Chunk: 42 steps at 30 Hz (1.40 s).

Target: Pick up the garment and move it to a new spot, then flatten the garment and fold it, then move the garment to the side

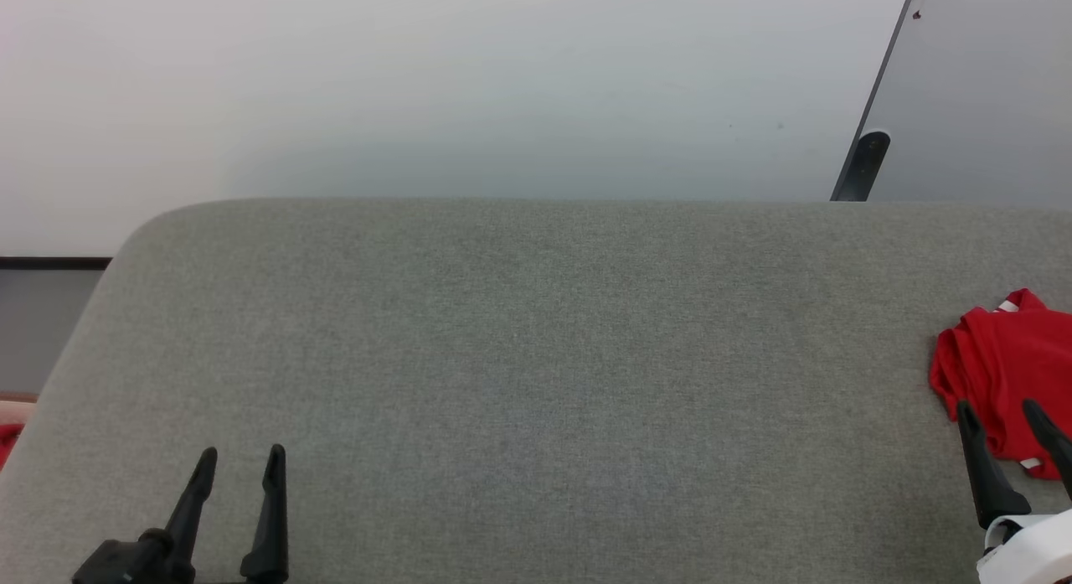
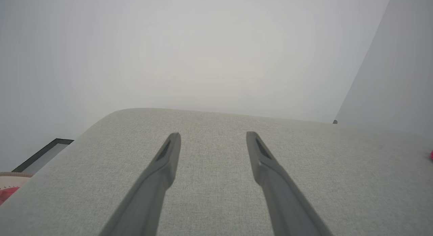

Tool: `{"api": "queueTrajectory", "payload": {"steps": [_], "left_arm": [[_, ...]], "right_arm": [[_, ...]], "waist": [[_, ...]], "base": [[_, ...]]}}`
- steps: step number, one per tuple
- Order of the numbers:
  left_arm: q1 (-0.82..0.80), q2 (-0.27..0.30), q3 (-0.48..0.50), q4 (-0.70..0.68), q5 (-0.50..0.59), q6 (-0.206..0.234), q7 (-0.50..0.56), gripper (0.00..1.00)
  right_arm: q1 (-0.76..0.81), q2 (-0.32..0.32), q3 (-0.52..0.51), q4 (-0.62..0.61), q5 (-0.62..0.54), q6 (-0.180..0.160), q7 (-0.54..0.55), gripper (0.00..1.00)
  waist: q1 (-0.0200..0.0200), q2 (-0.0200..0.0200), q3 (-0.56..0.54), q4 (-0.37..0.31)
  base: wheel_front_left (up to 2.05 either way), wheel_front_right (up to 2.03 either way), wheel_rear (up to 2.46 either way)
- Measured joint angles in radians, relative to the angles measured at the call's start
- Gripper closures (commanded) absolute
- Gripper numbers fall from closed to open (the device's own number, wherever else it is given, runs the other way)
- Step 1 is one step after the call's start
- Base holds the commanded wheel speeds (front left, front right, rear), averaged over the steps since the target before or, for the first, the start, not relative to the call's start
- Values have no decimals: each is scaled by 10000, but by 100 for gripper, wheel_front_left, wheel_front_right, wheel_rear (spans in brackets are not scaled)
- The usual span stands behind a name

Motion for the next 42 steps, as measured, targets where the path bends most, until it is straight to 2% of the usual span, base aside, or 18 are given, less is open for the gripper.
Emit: {"api": "queueTrajectory", "payload": {"steps": [26,42], "left_arm": [[-41,84,-82,-54,-113,81,0,0],[-157,86,-98,0,-203,79,-12,0]], "right_arm": [[-1,420,-253,-35,-389,0,-974,0],[-8,474,-249,98,-445,0,-1072,0]], "waist": [[-1,0,51,15],[0,0,120,-33]], "base": [[0,0,0],[0,0,0]]}}
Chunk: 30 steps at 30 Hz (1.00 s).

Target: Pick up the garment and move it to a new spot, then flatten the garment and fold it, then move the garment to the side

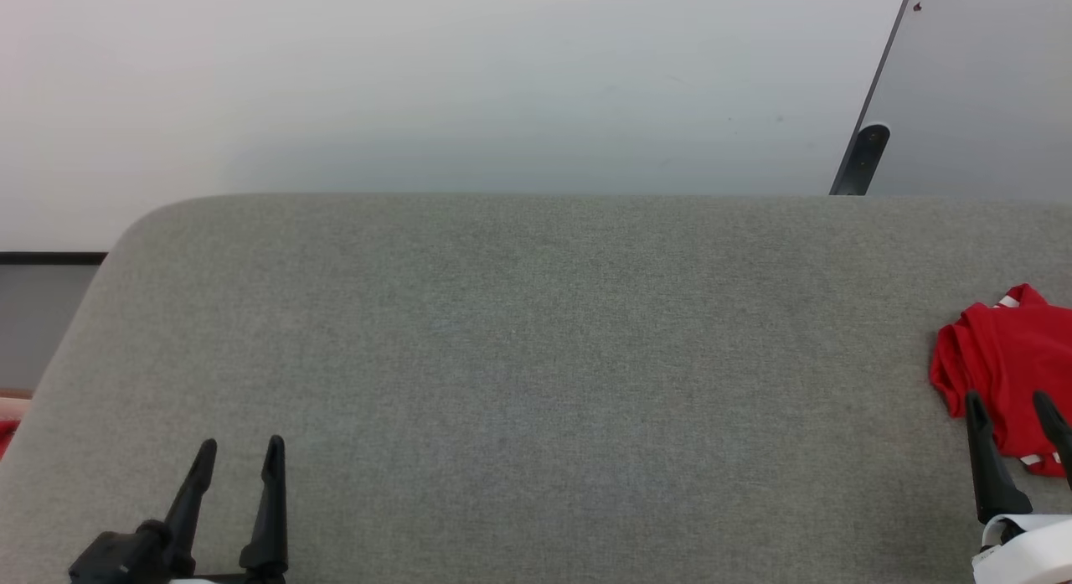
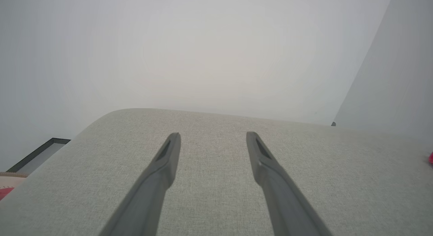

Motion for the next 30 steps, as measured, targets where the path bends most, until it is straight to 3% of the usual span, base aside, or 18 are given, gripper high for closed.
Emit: {"api": "queueTrajectory", "payload": {"steps": [8,9,16,30], "left_arm": [[-56,40,-59,77,12,13,0,0],[-53,29,-58,90,12,12,0,100],[219,-412,-221,696,-111,10,123,100],[-114,-855,119,1018,-2391,-196,828,100]], "right_arm": [[-1,19,23,-23,-13,0,-46,0],[4,42,35,-12,-12,0,-42,100],[244,458,94,640,84,0,40,100],[128,784,54,917,2512,0,422,100]], "waist": [[0,0,33,69],[0,0,39,78],[0,0,41,83],[0,0,45,130]], "base": [[0,0,0],[0,0,0],[0,0,0],[0,0,0]]}}
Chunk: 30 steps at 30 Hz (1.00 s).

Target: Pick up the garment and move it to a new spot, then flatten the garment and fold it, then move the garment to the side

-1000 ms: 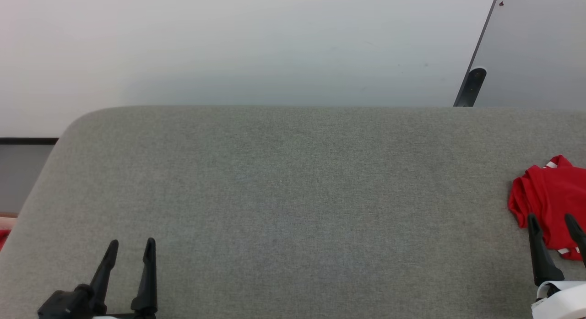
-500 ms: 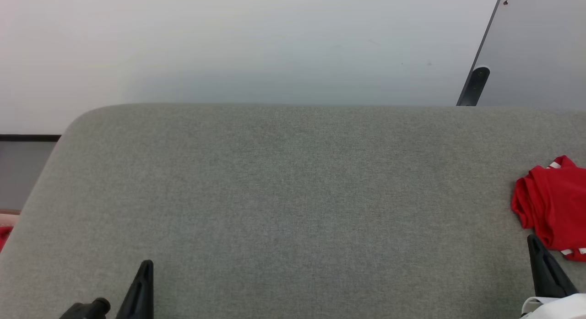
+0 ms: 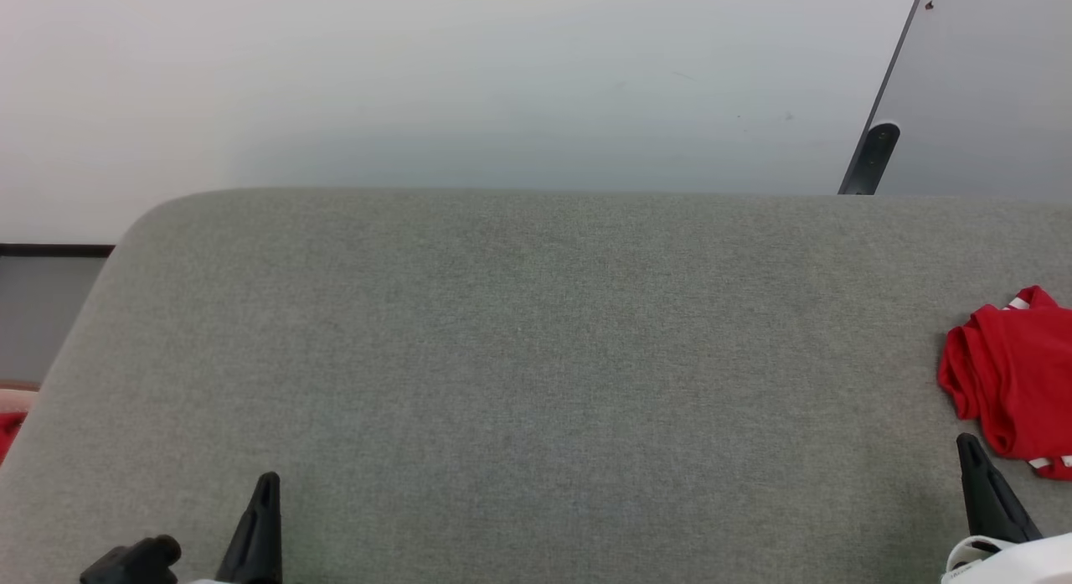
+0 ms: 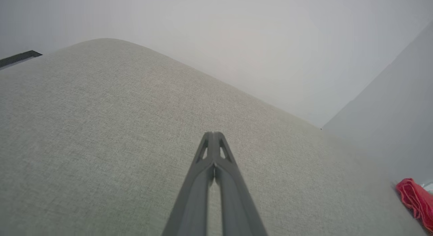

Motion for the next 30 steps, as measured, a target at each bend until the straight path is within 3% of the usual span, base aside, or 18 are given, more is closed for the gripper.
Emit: {"api": "queueTrajectory", "payload": {"steps": [30], "left_arm": [[-776,-652,564,474,-3467,-370,1070,100]], "right_arm": [[-543,468,-67,430,3674,0,573,100]], "waist": [[0,0,8,91]], "base": [[0,0,0]]}}
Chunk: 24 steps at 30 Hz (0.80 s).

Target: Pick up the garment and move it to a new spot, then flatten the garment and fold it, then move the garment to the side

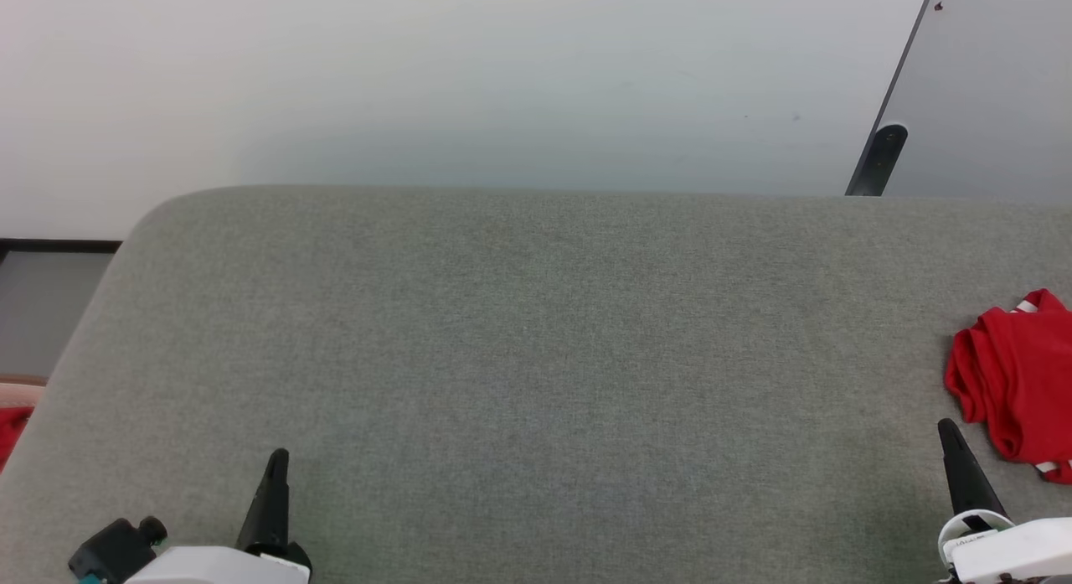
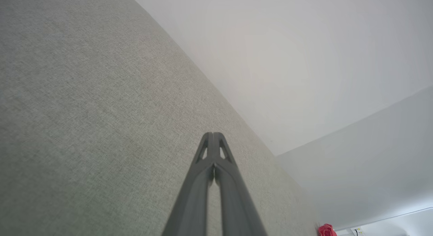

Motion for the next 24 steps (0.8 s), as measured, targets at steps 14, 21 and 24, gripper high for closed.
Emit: {"api": "queueTrajectory", "payload": {"steps": [14,21,24], "left_arm": [[-235,-255,228,165,-1333,-128,424,100],[-402,-359,324,255,-1942,-209,610,100],[-418,-401,364,293,-2213,-219,688,100]], "right_arm": [[-212,203,-36,167,1373,-2,259,100],[-270,284,-59,253,2017,-2,355,100],[-389,316,-69,276,2320,-2,395,100]], "waist": [[0,0,4,44],[0,0,6,66],[0,0,6,76]], "base": [[0,0,0],[0,0,0],[0,0,0]]}}
